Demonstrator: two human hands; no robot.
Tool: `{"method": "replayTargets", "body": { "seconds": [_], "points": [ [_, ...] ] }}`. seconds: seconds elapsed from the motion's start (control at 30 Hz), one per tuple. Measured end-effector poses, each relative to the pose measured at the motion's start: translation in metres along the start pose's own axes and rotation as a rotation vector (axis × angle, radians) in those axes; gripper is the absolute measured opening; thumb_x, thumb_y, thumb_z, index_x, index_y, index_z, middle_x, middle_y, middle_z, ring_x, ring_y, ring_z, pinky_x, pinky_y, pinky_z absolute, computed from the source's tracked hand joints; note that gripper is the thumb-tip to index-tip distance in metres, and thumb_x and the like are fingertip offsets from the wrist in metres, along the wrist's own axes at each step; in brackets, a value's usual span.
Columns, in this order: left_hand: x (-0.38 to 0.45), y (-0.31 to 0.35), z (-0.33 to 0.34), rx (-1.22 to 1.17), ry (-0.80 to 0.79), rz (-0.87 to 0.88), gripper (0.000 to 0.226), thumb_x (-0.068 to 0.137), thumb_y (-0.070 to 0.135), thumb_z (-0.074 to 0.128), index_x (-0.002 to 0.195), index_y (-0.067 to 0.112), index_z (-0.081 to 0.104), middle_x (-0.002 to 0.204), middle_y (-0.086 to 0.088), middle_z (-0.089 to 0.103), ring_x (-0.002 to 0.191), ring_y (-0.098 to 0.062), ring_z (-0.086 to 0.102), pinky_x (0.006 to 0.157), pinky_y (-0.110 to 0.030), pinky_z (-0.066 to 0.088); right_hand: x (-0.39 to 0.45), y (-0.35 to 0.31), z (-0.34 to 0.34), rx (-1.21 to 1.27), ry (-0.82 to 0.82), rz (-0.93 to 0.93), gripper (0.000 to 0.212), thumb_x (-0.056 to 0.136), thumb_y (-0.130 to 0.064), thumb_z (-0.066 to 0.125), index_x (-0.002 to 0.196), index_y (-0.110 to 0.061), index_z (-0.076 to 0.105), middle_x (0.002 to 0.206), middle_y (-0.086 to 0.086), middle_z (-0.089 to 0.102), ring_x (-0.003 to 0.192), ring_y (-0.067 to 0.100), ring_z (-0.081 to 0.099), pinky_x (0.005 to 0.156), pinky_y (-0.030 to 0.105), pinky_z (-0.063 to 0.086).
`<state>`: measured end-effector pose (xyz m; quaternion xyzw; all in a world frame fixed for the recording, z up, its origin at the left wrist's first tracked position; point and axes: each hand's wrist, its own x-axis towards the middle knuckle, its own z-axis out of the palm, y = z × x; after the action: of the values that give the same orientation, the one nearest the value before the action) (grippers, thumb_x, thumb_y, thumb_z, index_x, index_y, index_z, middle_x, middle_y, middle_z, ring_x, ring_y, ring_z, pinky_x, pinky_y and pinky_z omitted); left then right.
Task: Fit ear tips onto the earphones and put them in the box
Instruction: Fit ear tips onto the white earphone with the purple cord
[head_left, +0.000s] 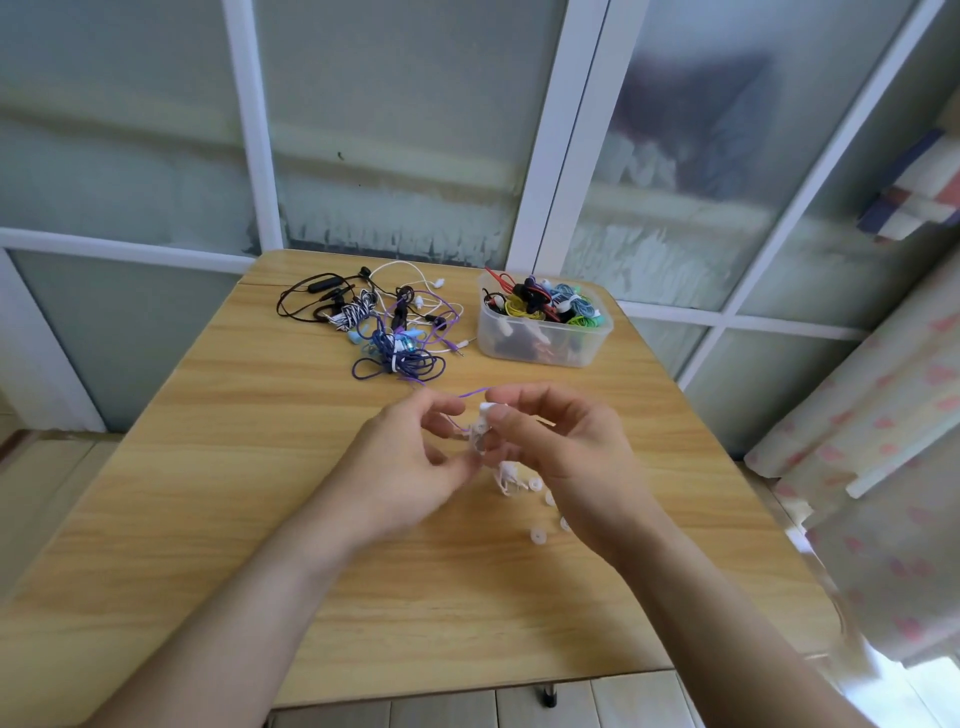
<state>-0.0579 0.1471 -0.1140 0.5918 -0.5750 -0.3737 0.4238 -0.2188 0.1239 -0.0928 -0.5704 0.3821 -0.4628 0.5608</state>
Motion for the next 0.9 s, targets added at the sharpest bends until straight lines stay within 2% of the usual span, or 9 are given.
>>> {"method": "replayTargets", "body": {
  "seconds": [0.07,0.2,0.33,0.47,0.57,0.63,0.7,0.8,0.9],
  "points": [
    [-0.001,-0.003,0.0,0.102,-0.031,0.03,0.045,0.075,0.027,0.08,0.114,0.032,0.058,0.097,0.01,0.06,0.064,-0.015,0.066,0.057,-0.023,0.045,0.002,-0.001,0.004,0.054,-0.02,-0.001,0.012,0.087,-0.001,0.067,0.098,0.003,0.068,0.08,0.01,0.069,0.068,0.021,0.065,0.069,0.032,0.055],
    [0.002,-0.001,0.002,0.05,0.022,0.05,0.017,0.079,0.026,0.078,0.09,0.026,0.065,0.081,0.002,0.071,0.066,-0.017,0.068,0.056,-0.026,0.046,0.003,-0.004,0.01,0.17,-0.033,0.011,0.014,0.081,-0.004,0.069,0.094,-0.001,0.069,0.069,0.007,0.065,0.058,0.018,0.06,0.06,0.028,0.05],
    [0.0,0.011,-0.001,-0.202,0.097,0.031,0.015,0.083,0.013,0.075,0.093,0.01,0.064,0.078,-0.012,0.073,0.064,-0.035,0.069,0.057,-0.039,0.056,0.005,-0.004,0.005,-0.127,0.051,-0.092,0.007,0.087,-0.005,0.069,0.092,-0.009,0.072,0.073,-0.003,0.066,0.059,0.011,0.05,0.058,0.021,0.043],
    [-0.002,0.022,-0.003,-0.401,0.127,0.019,0.03,0.079,-0.001,0.075,0.105,0.006,0.062,0.084,-0.014,0.074,0.069,-0.028,0.072,0.063,-0.041,0.059,0.006,-0.003,0.008,-0.254,-0.025,-0.158,0.009,0.089,-0.004,0.067,0.095,-0.011,0.07,0.086,-0.002,0.073,0.074,0.009,0.067,0.067,0.022,0.051],
    [0.002,0.022,-0.004,-0.512,0.058,-0.017,0.05,0.068,-0.014,0.07,0.11,0.01,0.059,0.091,-0.008,0.075,0.086,-0.023,0.072,0.077,-0.048,0.055,0.011,0.002,0.009,-0.486,-0.045,-0.256,0.017,0.087,-0.024,0.071,0.104,-0.022,0.07,0.1,-0.008,0.073,0.095,0.01,0.068,0.082,0.035,0.055],
    [0.004,0.024,-0.004,-0.621,-0.047,-0.045,0.063,0.055,-0.012,0.053,0.116,0.006,0.057,0.091,-0.009,0.073,0.089,-0.027,0.069,0.07,-0.049,0.043,0.016,0.005,0.007,-0.662,-0.044,-0.34,0.028,0.085,-0.037,0.071,0.112,-0.029,0.067,0.104,-0.013,0.069,0.102,0.008,0.064,0.085,0.033,0.053],
    [0.004,0.029,-0.006,-0.759,-0.164,-0.059,0.072,0.048,-0.011,0.044,0.119,-0.002,0.052,0.09,-0.016,0.068,0.091,-0.033,0.062,0.073,-0.049,0.035,0.022,0.007,0.006,-0.772,-0.025,-0.42,0.032,0.085,-0.04,0.067,0.116,-0.033,0.065,0.104,-0.014,0.065,0.1,0.007,0.061,0.081,0.027,0.051],
    [0.003,0.034,-0.008,-0.896,-0.222,-0.087,0.079,0.054,-0.007,0.049,0.132,-0.005,0.04,0.098,-0.017,0.066,0.094,-0.028,0.064,0.101,-0.052,0.043,0.032,0.011,0.008,-0.769,0.051,-0.45,0.023,0.09,-0.026,0.066,0.112,-0.033,0.07,0.095,-0.011,0.066,0.084,0.007,0.063,0.073,0.028,0.053],
    [0.009,0.033,-0.009,-0.704,-0.064,-0.184,0.093,0.055,0.008,0.061,0.144,0.01,0.032,0.103,-0.002,0.069,0.093,-0.02,0.071,0.093,-0.04,0.053,0.055,0.005,0.006,-0.653,0.146,-0.366,0.013,0.092,-0.02,0.067,0.101,-0.026,0.074,0.073,-0.013,0.067,0.066,0.003,0.063,0.063,0.024,0.052]
  ]
}}
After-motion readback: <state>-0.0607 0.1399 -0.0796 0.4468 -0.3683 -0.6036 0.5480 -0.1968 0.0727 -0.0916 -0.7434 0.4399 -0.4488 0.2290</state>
